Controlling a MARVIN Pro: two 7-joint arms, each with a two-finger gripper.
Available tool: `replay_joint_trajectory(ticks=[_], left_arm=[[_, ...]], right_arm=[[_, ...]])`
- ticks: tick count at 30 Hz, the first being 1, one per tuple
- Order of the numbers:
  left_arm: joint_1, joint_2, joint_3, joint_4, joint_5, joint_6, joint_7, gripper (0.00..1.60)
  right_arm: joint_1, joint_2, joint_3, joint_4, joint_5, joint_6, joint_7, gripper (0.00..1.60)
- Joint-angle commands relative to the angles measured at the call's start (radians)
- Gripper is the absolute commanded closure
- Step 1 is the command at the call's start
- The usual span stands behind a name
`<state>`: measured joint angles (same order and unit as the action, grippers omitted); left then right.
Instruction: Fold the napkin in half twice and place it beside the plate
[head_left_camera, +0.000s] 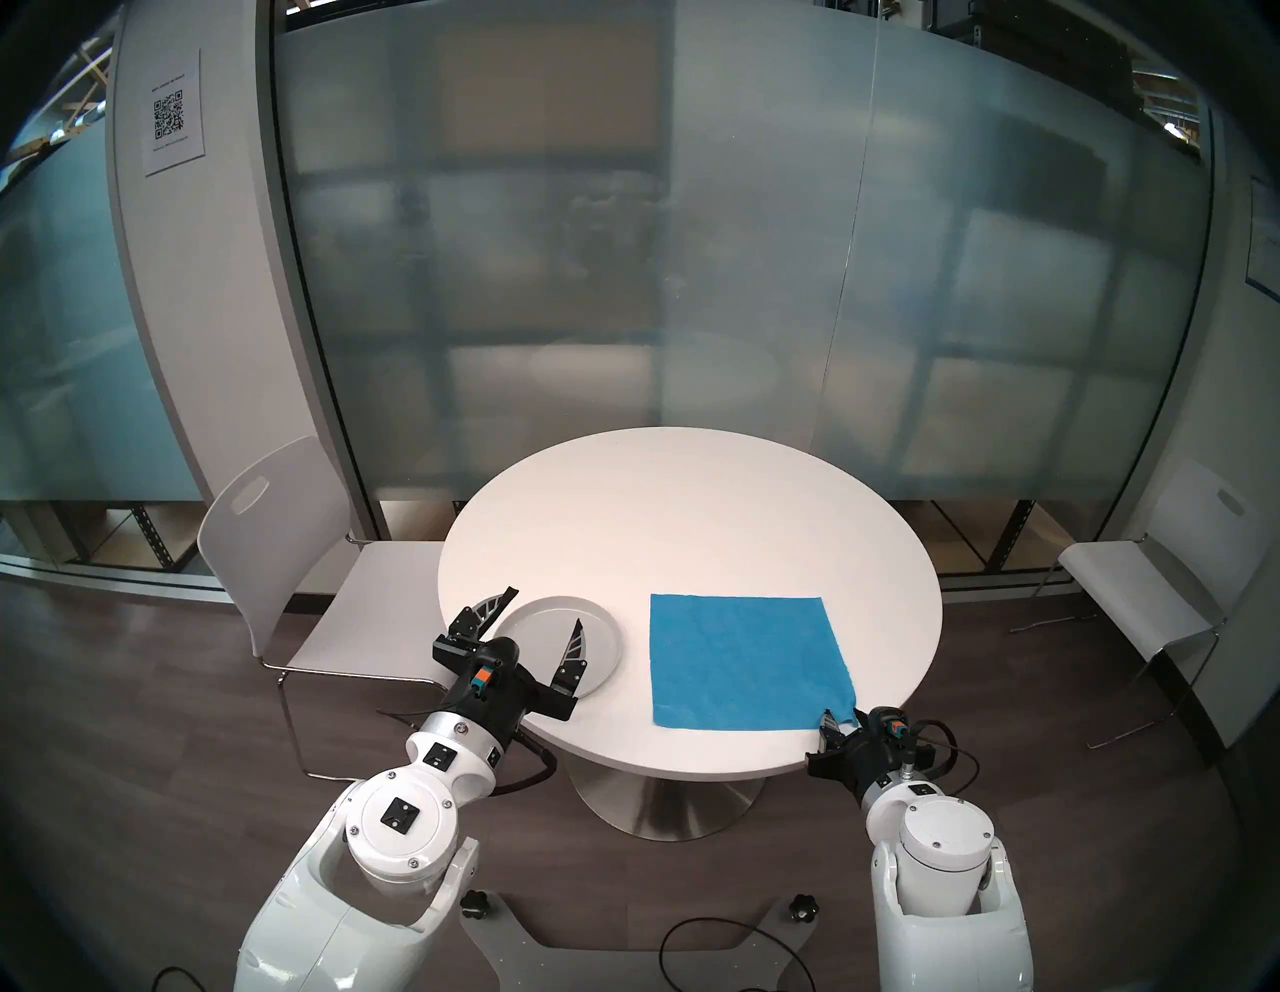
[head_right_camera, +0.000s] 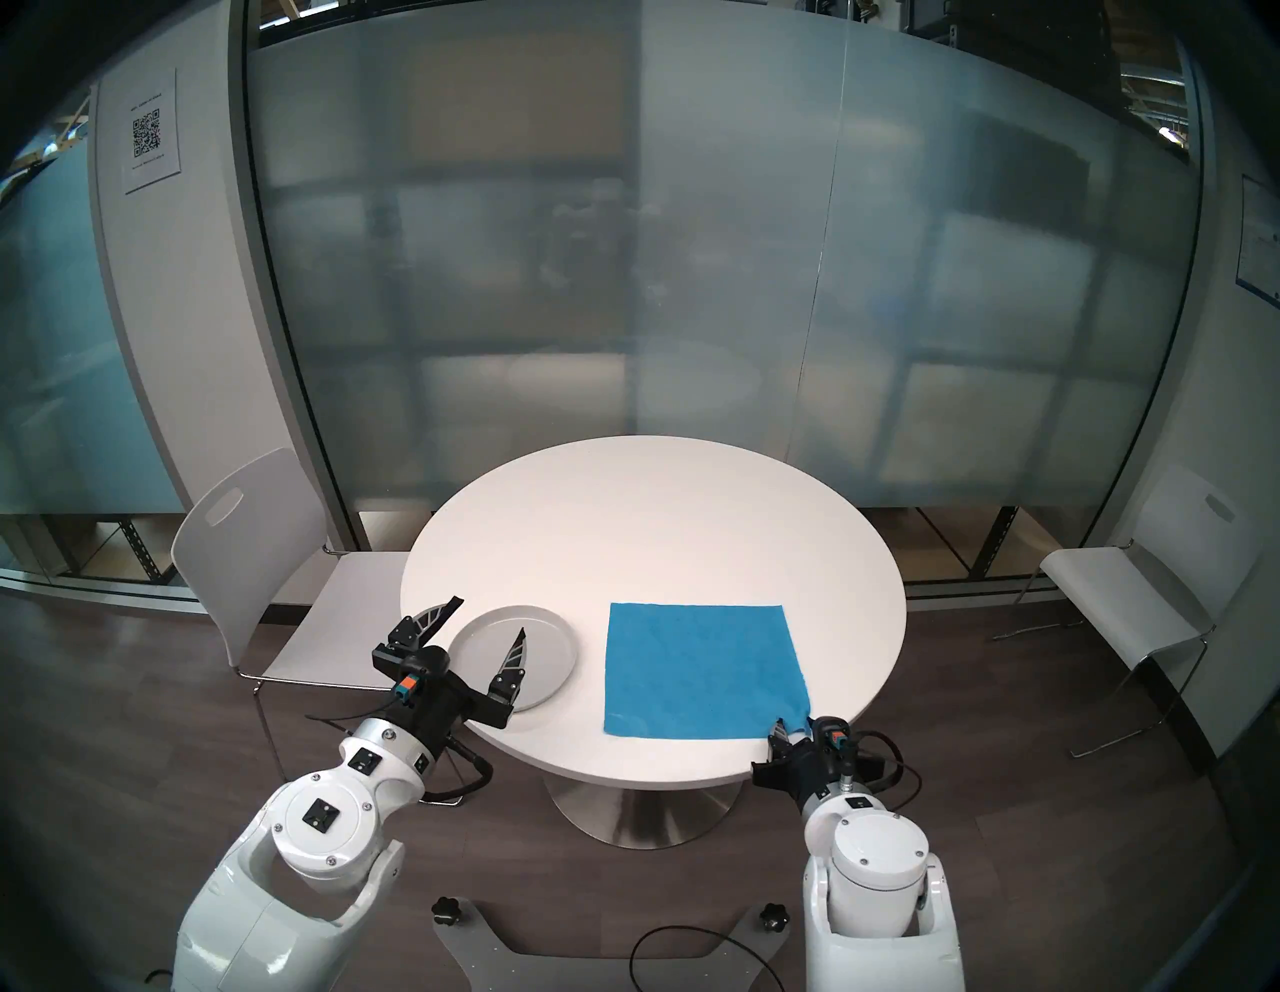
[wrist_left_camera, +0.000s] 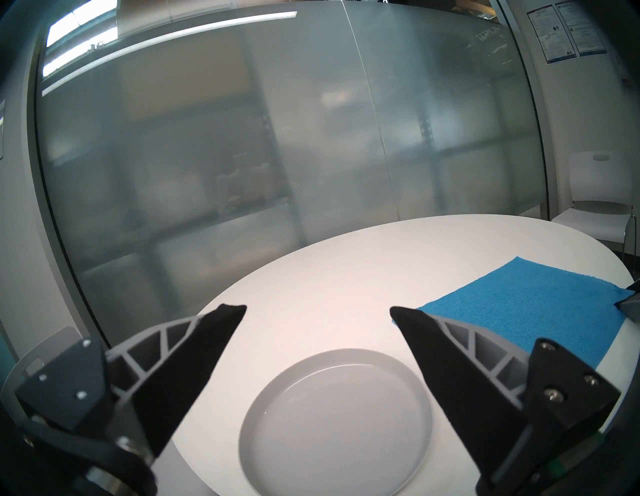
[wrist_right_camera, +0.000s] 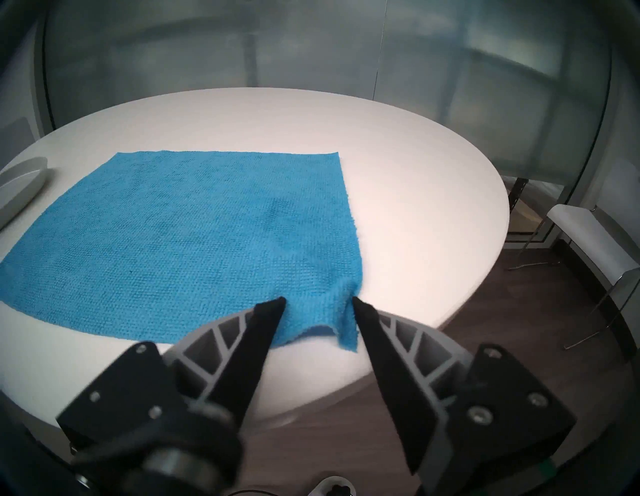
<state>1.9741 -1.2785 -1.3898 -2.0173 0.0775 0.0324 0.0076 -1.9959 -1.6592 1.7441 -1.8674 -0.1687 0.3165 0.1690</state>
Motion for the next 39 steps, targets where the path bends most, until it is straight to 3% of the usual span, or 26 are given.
replay_joint_trajectory(ticks=[1,6,11,27,39], left_arm=[[-0.014,-0.003,0.007,-0.014,0.018,-0.013,0.011,0.00],[-0.081,-0.034,-0.012,-0.004,0.013,0.007,0.038,0.00],[-0.108,-0.023,-0.016,-0.008,-0.013,0.023,0.001,0.00],[-0.208,-0.014,0.089,0.055,-0.020,0.083,-0.122,0.00],[-0.249,-0.017,0.151,0.126,-0.049,0.187,-0.224,0.00]], right_arm=[[-0.005,-0.001,0.000,-0.008,0.000,-0.009,-0.002,0.47],[-0.009,-0.002,0.001,-0.014,0.001,-0.009,0.000,0.44],[-0.010,0.000,0.001,-0.011,0.002,-0.013,0.002,0.44],[-0.009,0.001,-0.013,-0.015,-0.002,-0.015,0.007,0.41],[-0.006,0.003,-0.014,-0.014,-0.005,-0.018,0.013,0.41]])
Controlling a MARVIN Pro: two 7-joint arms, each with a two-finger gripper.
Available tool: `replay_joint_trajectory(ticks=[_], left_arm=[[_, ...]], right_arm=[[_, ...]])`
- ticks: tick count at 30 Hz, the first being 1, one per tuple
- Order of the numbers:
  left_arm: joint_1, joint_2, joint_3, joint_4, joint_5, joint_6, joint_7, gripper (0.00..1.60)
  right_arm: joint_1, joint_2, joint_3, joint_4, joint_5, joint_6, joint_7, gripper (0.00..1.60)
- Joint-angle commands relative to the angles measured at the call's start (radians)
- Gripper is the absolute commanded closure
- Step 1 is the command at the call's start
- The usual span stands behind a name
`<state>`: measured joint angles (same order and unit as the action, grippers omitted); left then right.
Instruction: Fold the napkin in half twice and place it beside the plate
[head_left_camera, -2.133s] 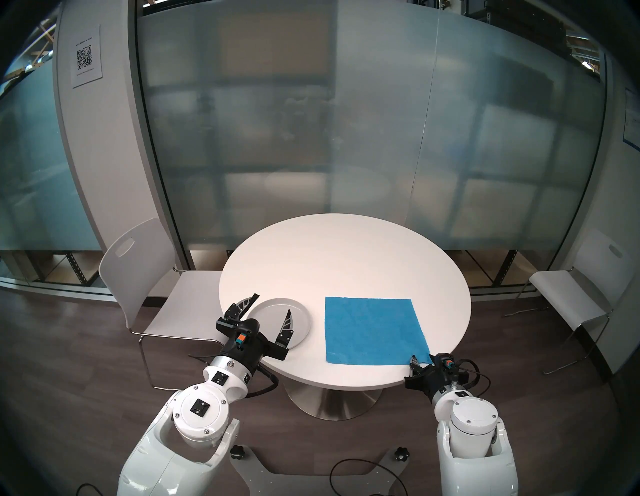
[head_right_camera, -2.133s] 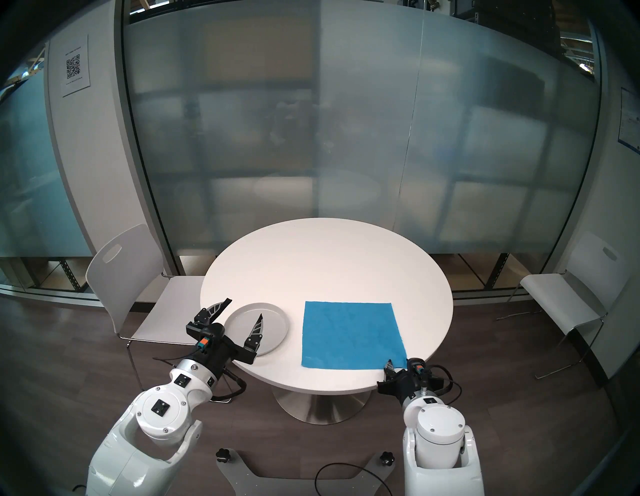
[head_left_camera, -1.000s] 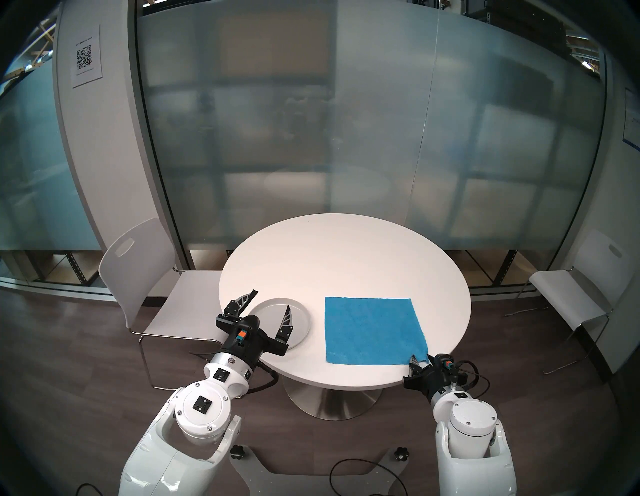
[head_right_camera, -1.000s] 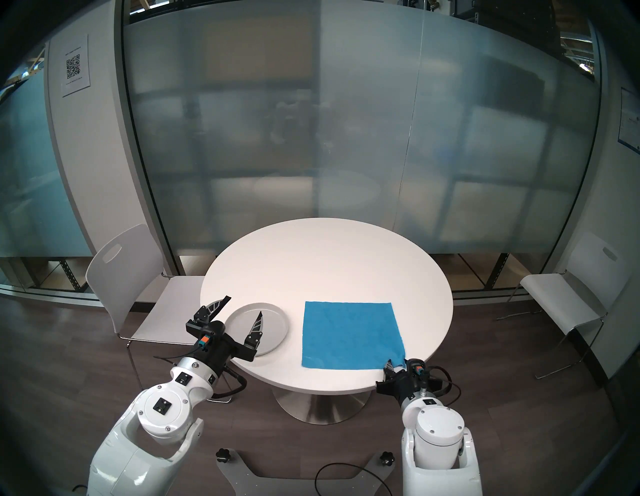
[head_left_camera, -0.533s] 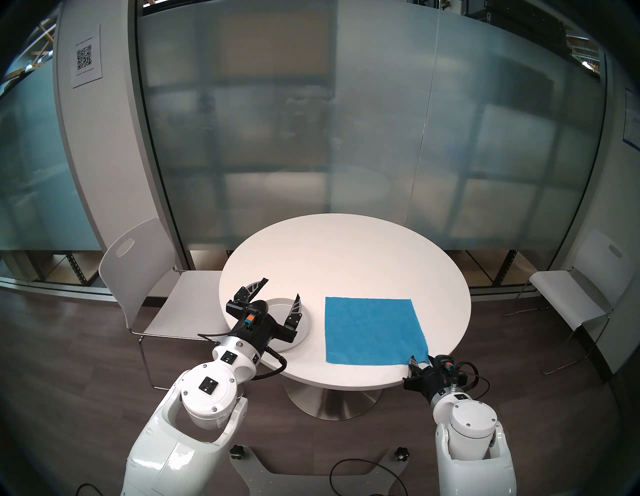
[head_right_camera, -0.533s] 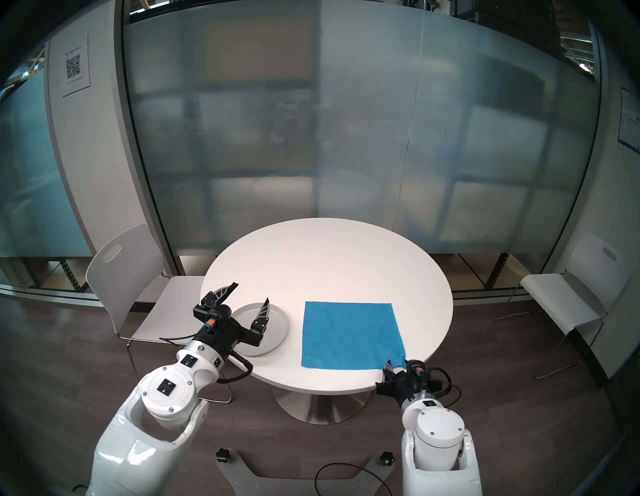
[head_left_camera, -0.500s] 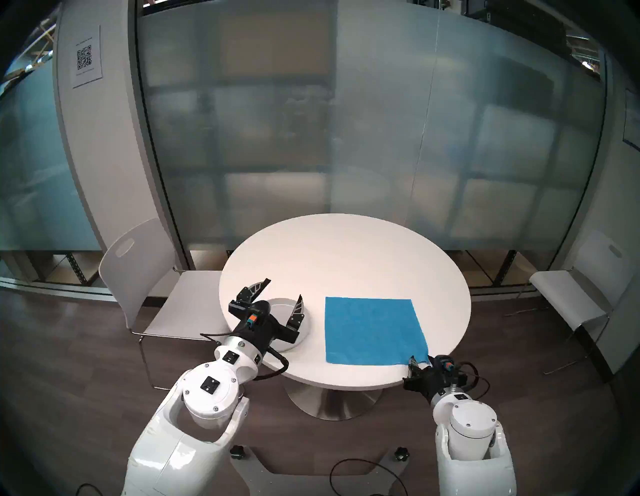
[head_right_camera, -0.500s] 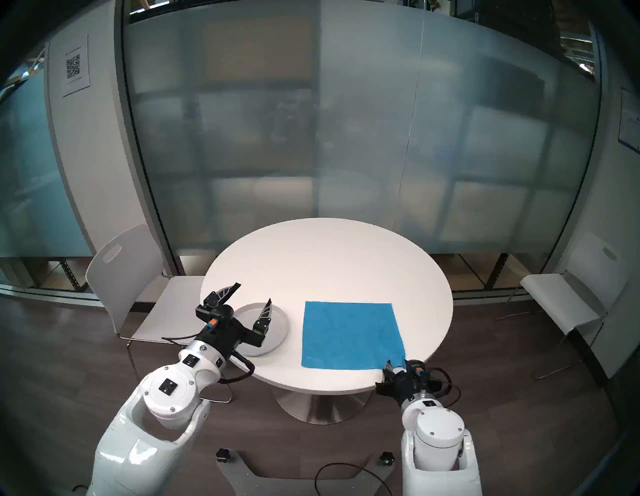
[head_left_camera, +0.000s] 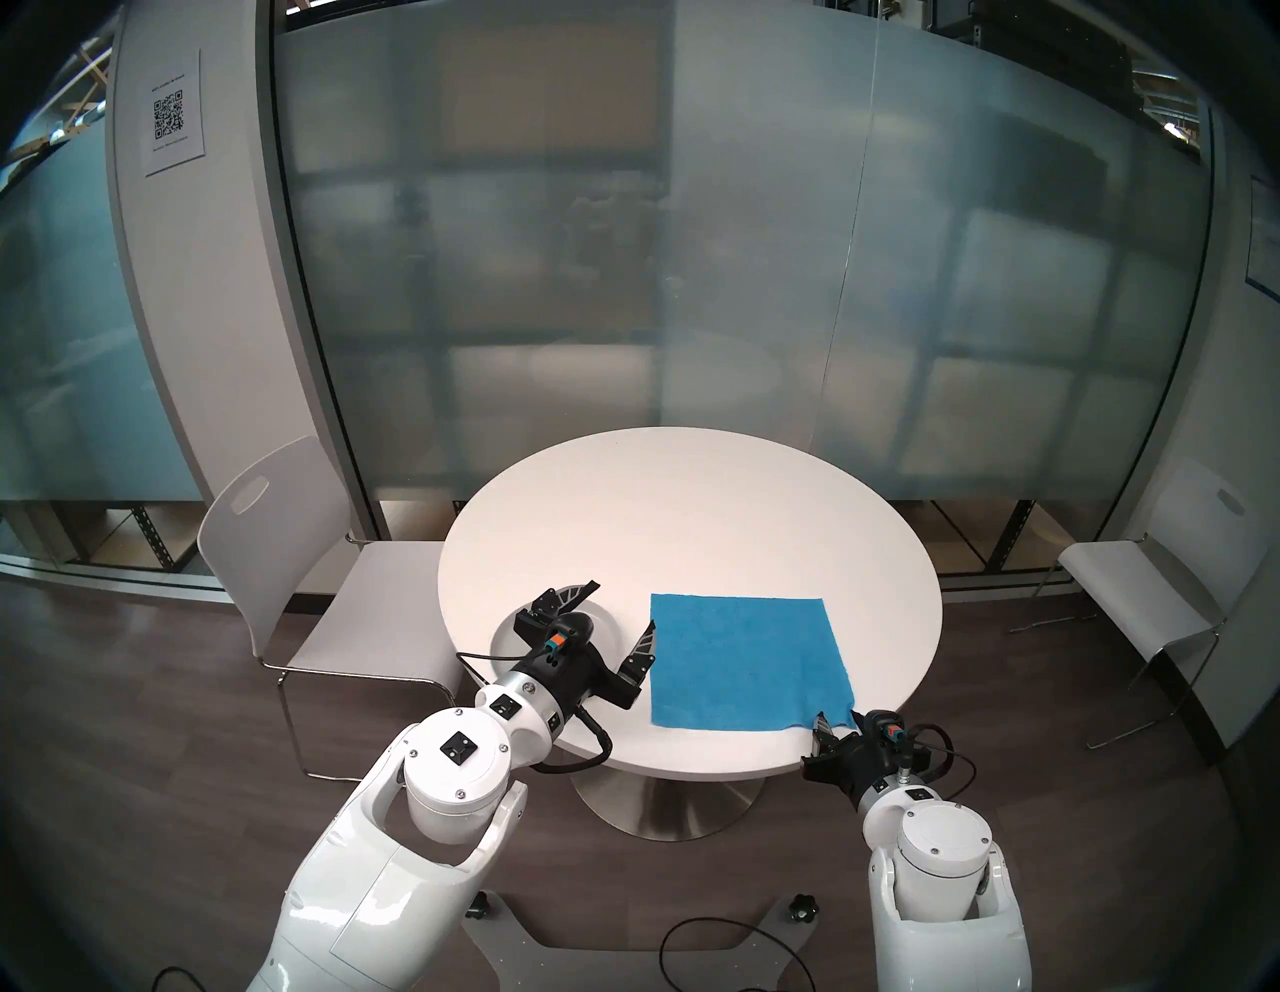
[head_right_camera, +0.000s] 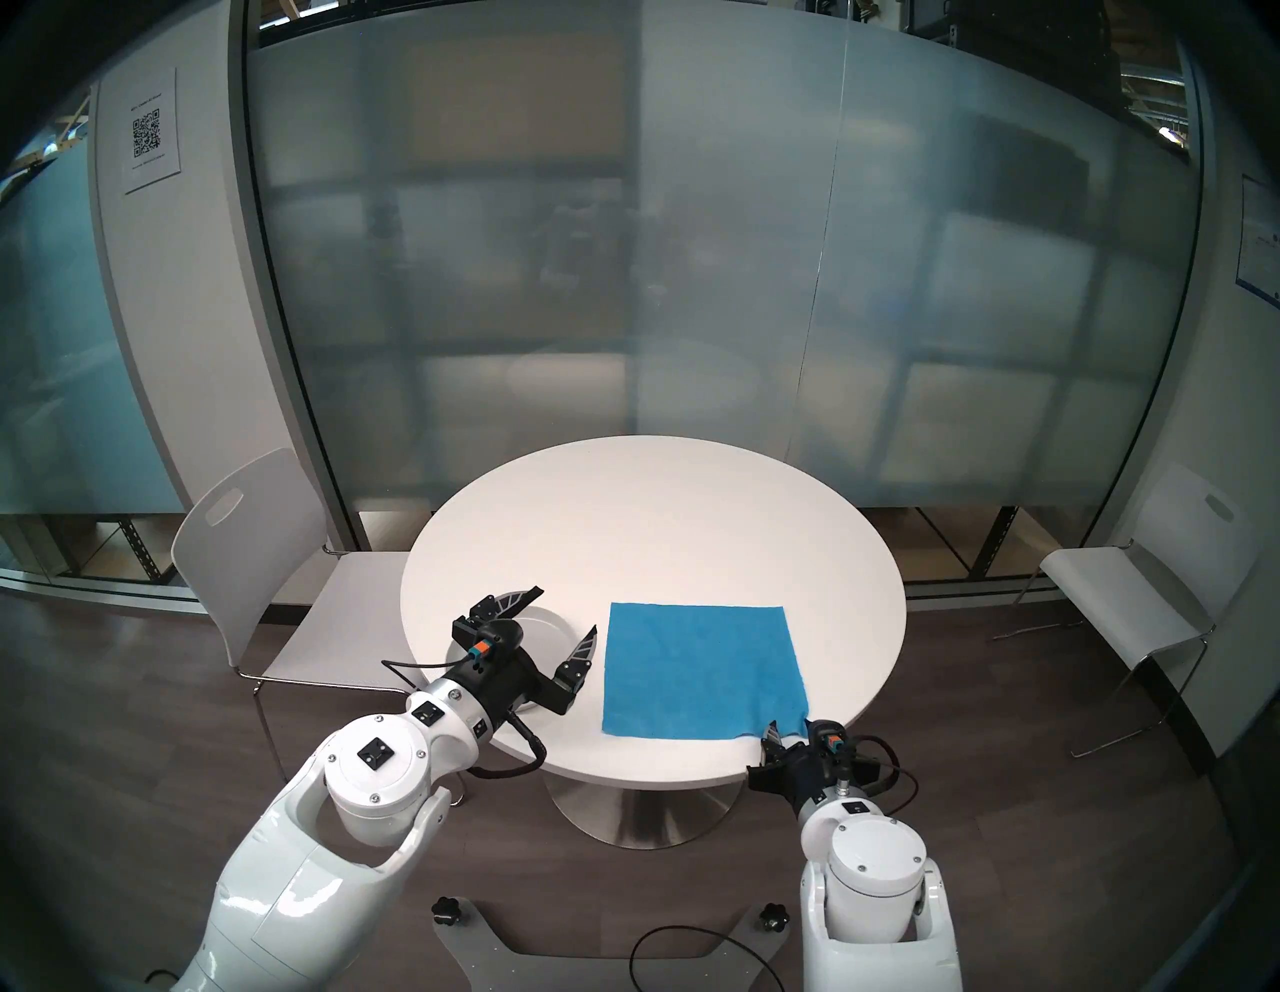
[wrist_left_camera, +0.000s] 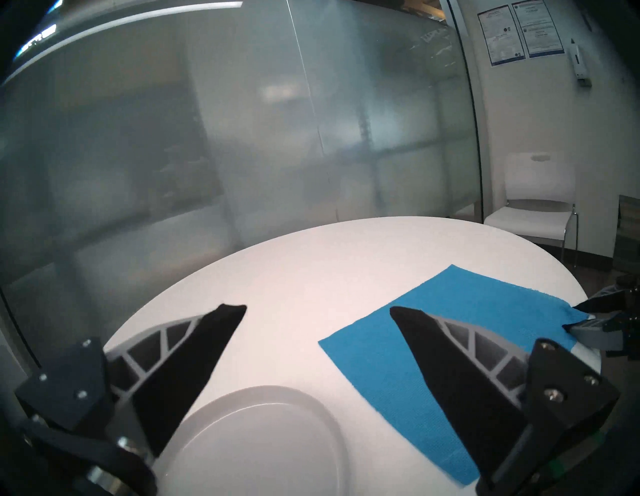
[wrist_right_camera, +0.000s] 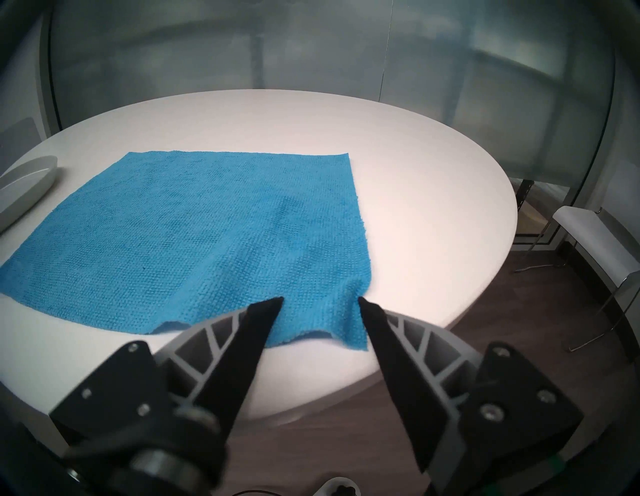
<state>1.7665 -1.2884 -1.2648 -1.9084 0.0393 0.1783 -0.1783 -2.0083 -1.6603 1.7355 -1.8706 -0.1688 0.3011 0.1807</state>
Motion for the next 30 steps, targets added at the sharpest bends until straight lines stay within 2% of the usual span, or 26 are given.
replay_joint_trajectory(ticks=[1,19,20,21,23,25,26,27,28,30], left_arm=[[-0.046,-0.003,0.034,0.024,-0.010,0.048,-0.049,0.00],[-0.083,0.025,0.095,0.088,0.003,0.097,-0.128,0.00],[-0.088,0.032,0.103,0.098,0.008,0.096,-0.140,0.06],[-0.087,0.032,0.104,0.100,0.010,0.093,-0.140,0.26],[-0.093,0.033,0.107,0.106,0.007,0.102,-0.152,0.44],[-0.094,0.033,0.109,0.109,0.011,0.098,-0.151,0.85],[-0.094,0.033,0.109,0.109,0.011,0.098,-0.151,0.85],[-0.100,0.037,0.114,0.111,0.013,0.102,-0.160,1.07],[-0.102,0.039,0.117,0.113,0.014,0.100,-0.166,1.17],[-0.104,0.041,0.121,0.114,0.013,0.102,-0.175,1.60]], right_arm=[[0.007,0.004,-0.005,-0.010,-0.006,-0.003,0.001,0.41],[0.018,-0.002,-0.002,-0.016,-0.014,0.003,0.004,0.40],[0.019,-0.003,-0.001,-0.016,-0.013,0.003,0.005,0.38],[0.020,-0.003,-0.001,-0.015,-0.013,0.003,0.005,0.40],[0.021,-0.004,0.000,-0.015,-0.013,0.004,0.005,0.40],[0.022,-0.004,0.000,-0.015,-0.013,0.005,0.005,0.40],[0.022,-0.004,0.000,-0.015,-0.013,0.005,0.005,0.40],[0.023,-0.005,-0.001,-0.016,-0.013,0.007,0.005,0.38],[0.023,-0.005,-0.001,-0.016,-0.013,0.007,0.005,0.40],[0.025,-0.005,0.000,-0.015,-0.013,0.008,0.005,0.39]])
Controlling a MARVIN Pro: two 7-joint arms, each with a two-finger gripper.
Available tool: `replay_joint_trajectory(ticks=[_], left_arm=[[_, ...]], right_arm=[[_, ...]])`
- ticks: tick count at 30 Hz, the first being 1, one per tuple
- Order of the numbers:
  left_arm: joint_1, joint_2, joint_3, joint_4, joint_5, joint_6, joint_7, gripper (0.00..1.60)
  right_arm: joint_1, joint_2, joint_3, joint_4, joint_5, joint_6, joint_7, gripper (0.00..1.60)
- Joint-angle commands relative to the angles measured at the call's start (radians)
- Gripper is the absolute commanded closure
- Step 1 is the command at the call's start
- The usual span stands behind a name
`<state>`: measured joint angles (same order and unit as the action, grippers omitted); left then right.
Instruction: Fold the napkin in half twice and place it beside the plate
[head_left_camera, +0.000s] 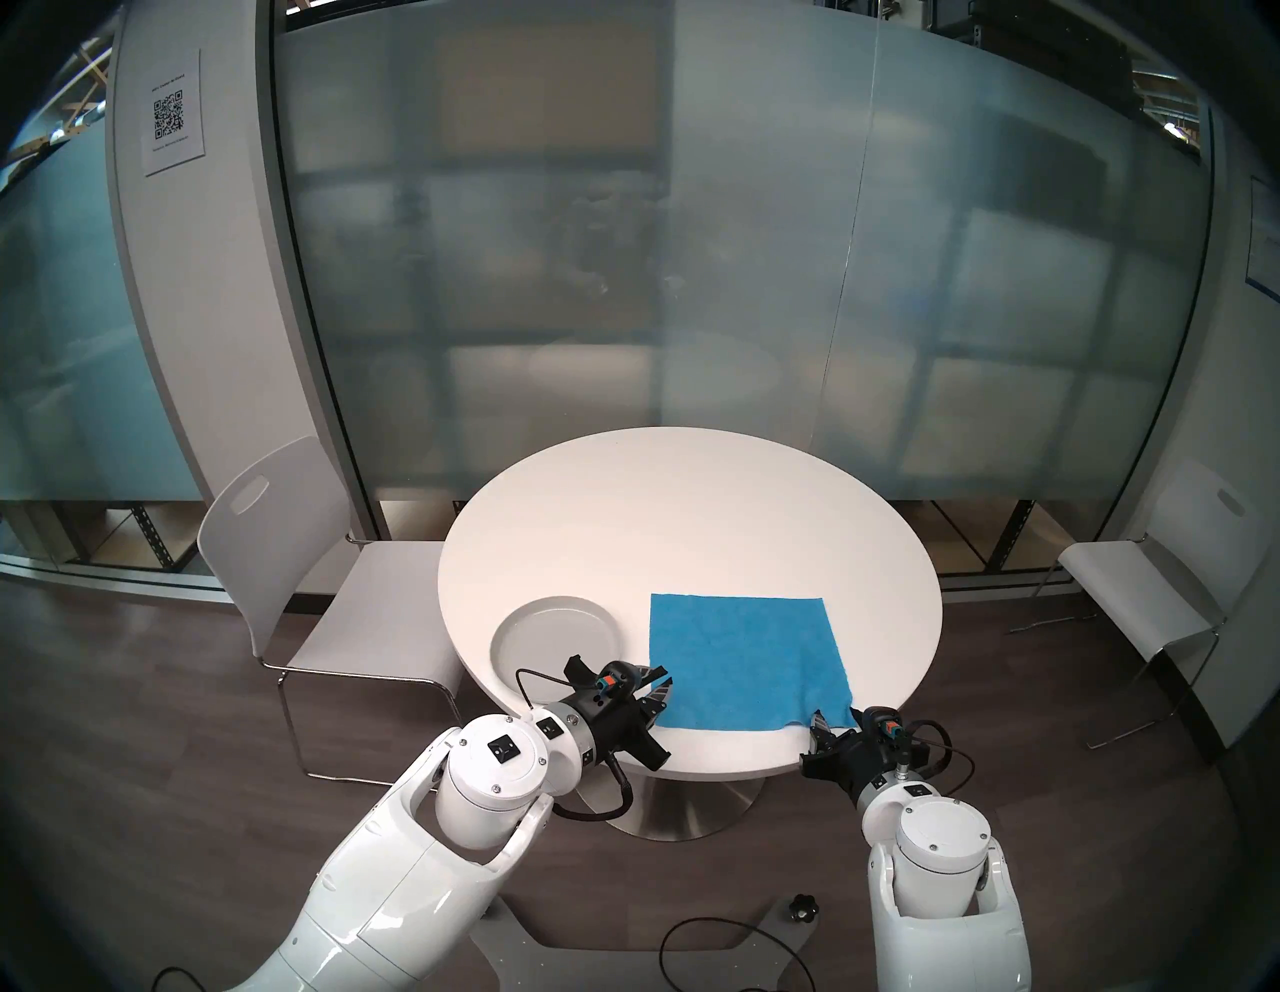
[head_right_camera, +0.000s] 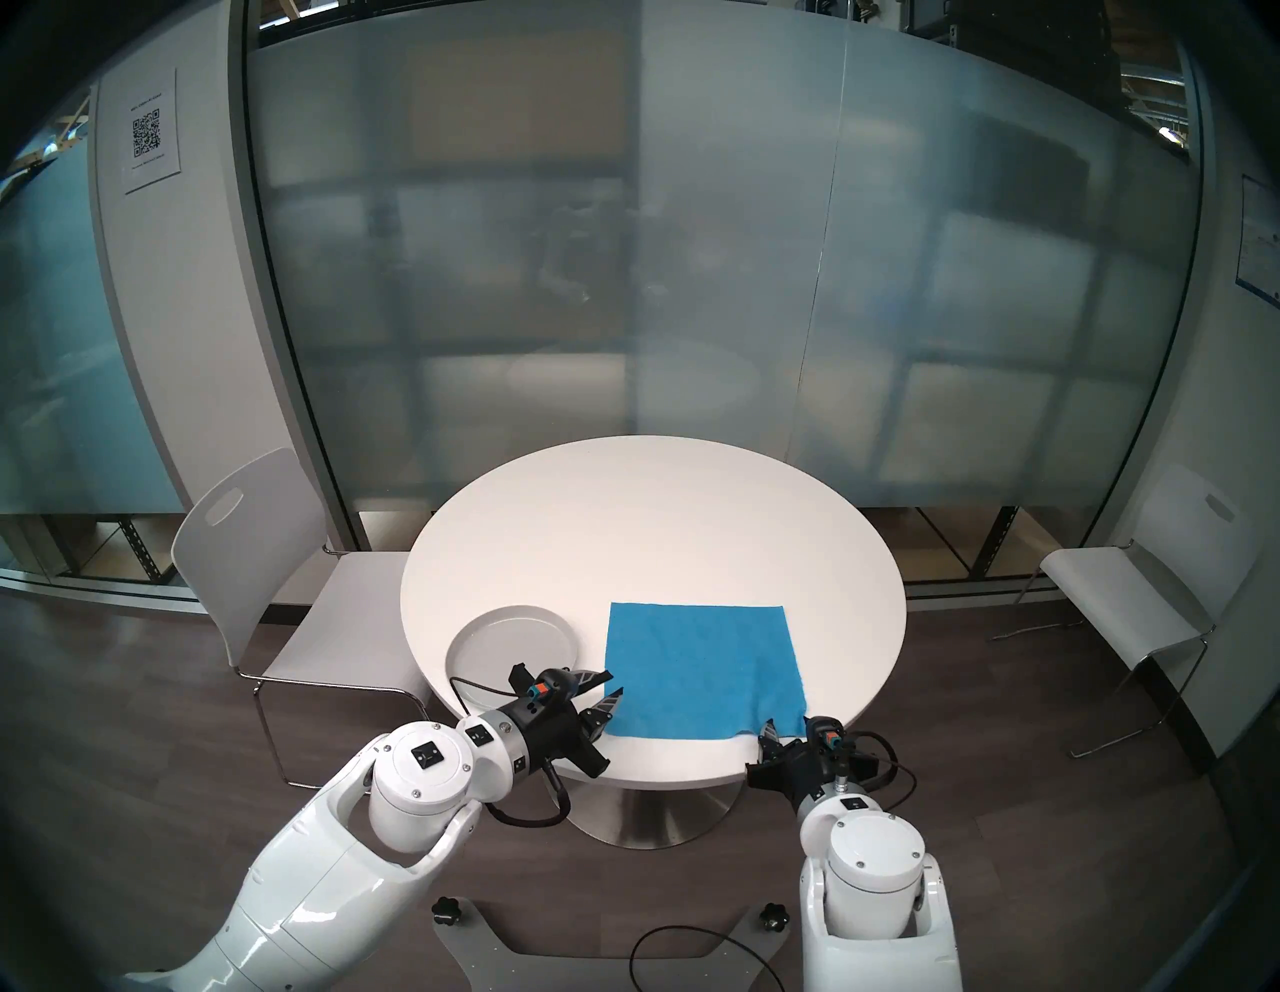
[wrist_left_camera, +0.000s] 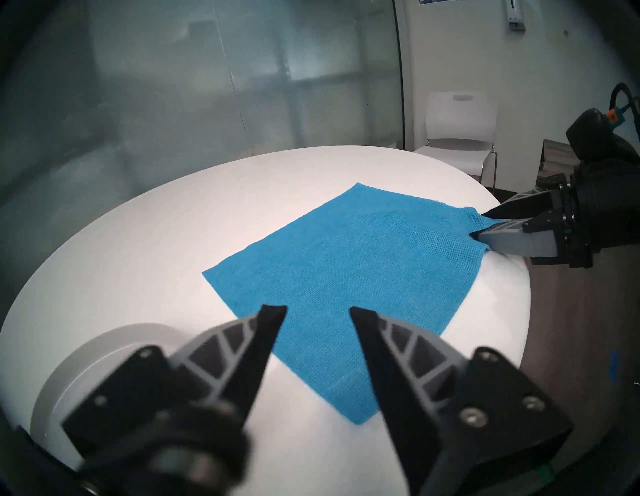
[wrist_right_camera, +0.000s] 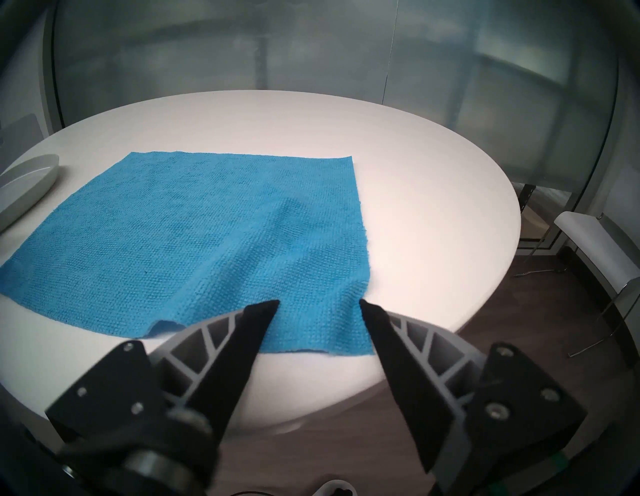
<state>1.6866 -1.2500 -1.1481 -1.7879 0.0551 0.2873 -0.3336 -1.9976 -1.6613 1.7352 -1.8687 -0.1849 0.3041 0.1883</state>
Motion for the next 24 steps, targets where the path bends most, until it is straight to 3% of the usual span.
replay_joint_trajectory(ticks=[1,12,24], left_arm=[[-0.023,0.001,0.004,-0.007,-0.002,-0.005,-0.019,1.60],[-0.052,0.002,0.029,0.038,0.016,0.052,-0.043,1.60],[-0.064,0.017,0.037,0.062,0.048,0.046,-0.059,1.60]], right_arm=[[0.015,-0.004,0.000,-0.016,0.003,0.005,-0.003,0.40],[0.024,-0.004,0.004,-0.003,0.005,0.001,-0.002,0.39],[0.025,-0.004,0.004,-0.001,0.008,-0.001,-0.001,0.40]])
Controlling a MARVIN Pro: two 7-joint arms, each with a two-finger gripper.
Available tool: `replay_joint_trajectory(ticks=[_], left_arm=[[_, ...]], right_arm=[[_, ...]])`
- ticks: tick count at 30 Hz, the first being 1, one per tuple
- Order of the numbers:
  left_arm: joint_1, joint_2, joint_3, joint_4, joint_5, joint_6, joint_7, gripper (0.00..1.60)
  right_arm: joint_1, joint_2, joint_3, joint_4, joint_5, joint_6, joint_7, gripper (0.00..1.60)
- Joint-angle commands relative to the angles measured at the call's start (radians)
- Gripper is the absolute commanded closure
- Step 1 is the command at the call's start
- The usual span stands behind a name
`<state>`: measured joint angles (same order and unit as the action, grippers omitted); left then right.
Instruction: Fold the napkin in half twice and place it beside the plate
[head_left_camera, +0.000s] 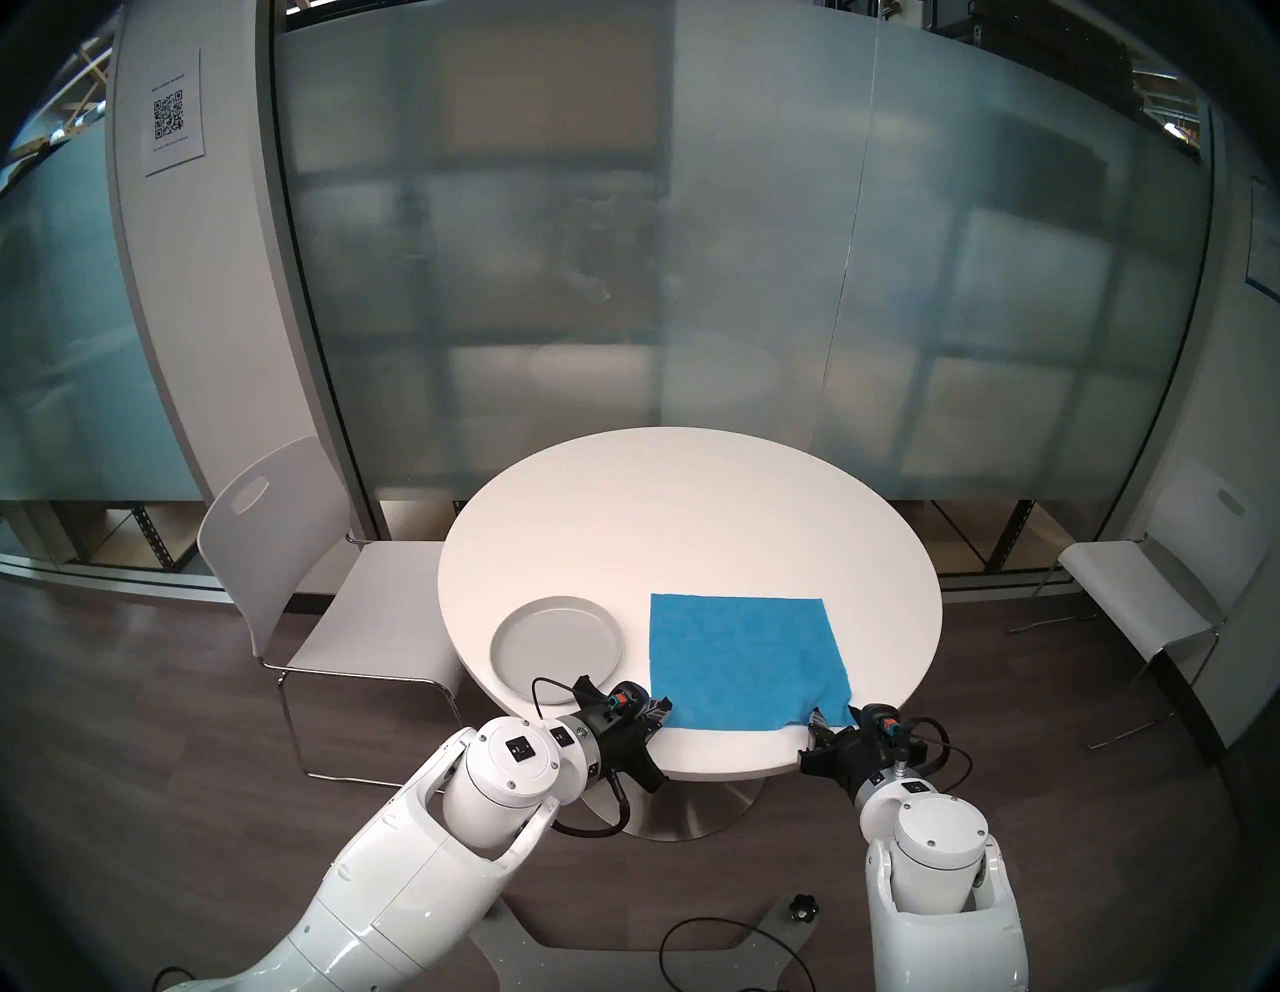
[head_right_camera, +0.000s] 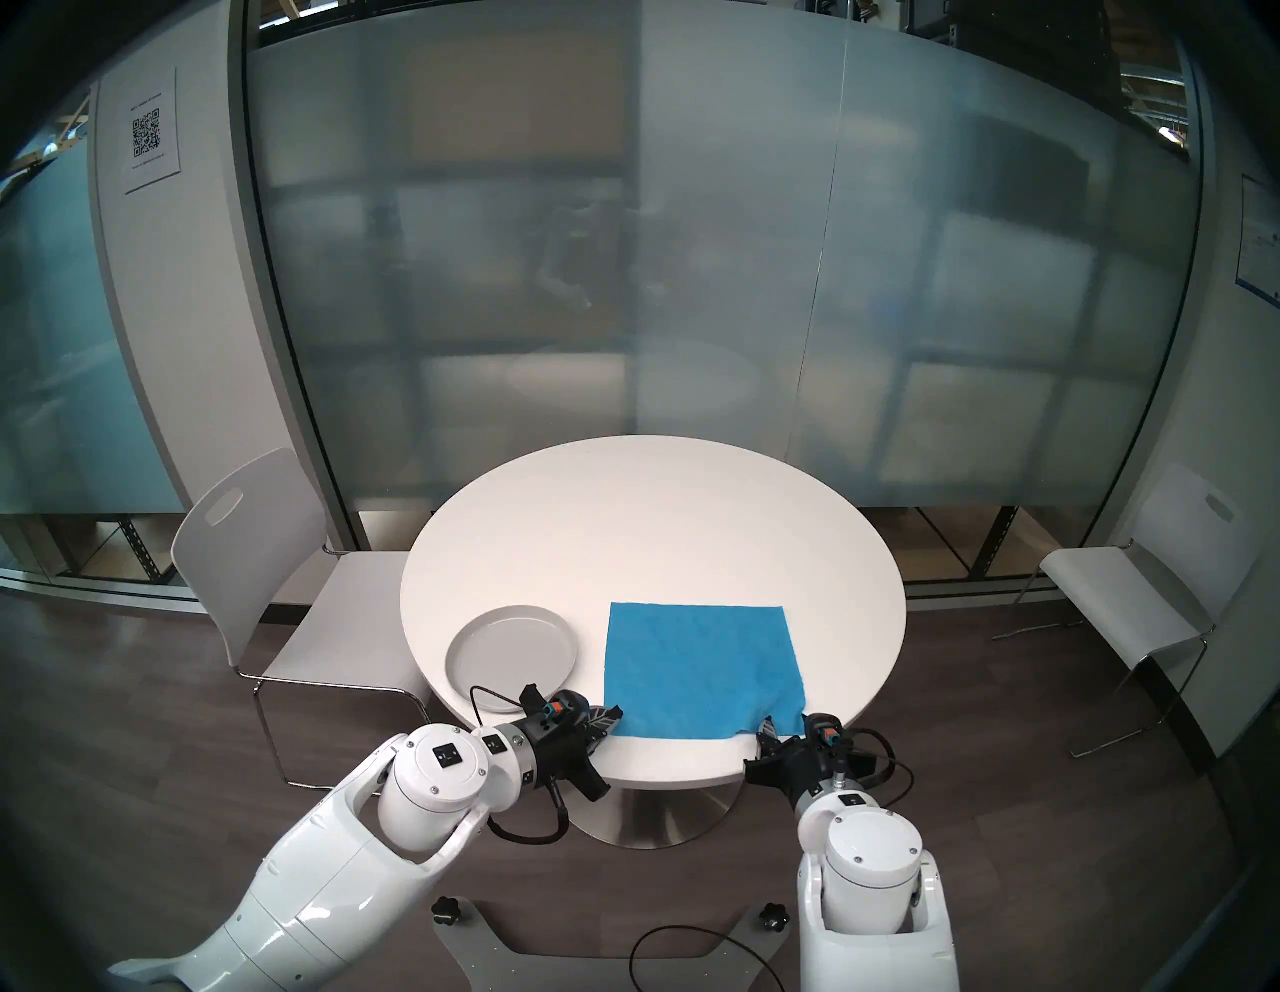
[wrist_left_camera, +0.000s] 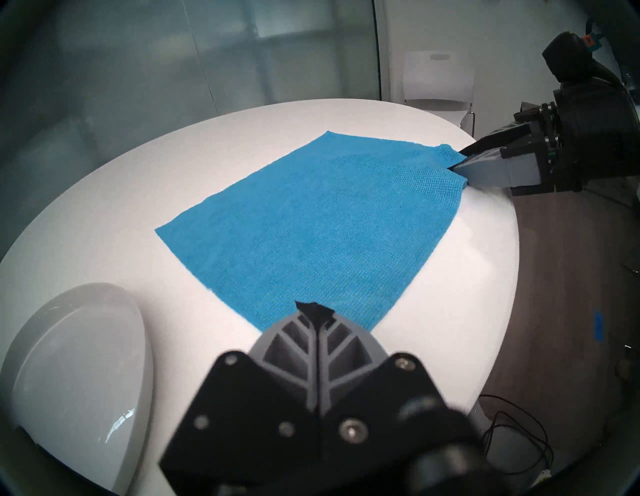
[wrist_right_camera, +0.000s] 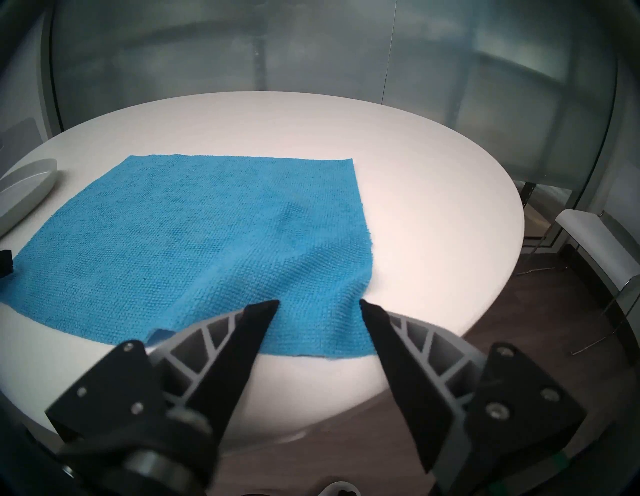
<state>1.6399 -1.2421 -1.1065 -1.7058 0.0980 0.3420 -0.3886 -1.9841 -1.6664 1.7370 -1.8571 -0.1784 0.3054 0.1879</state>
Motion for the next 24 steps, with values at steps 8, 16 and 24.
replay_joint_trajectory(ticks=[8,16,24], left_arm=[[-0.014,0.014,-0.003,-0.006,0.019,-0.014,-0.016,1.60],[-0.013,0.013,0.000,0.008,0.031,-0.019,-0.025,1.60],[-0.012,0.013,-0.001,0.008,0.038,-0.023,-0.030,1.60]], right_arm=[[0.014,0.003,0.000,-0.004,0.003,-0.006,0.001,0.53],[0.023,0.005,-0.006,-0.007,-0.002,-0.002,0.001,0.82],[0.034,0.010,-0.009,-0.005,-0.004,-0.004,0.003,0.85]])
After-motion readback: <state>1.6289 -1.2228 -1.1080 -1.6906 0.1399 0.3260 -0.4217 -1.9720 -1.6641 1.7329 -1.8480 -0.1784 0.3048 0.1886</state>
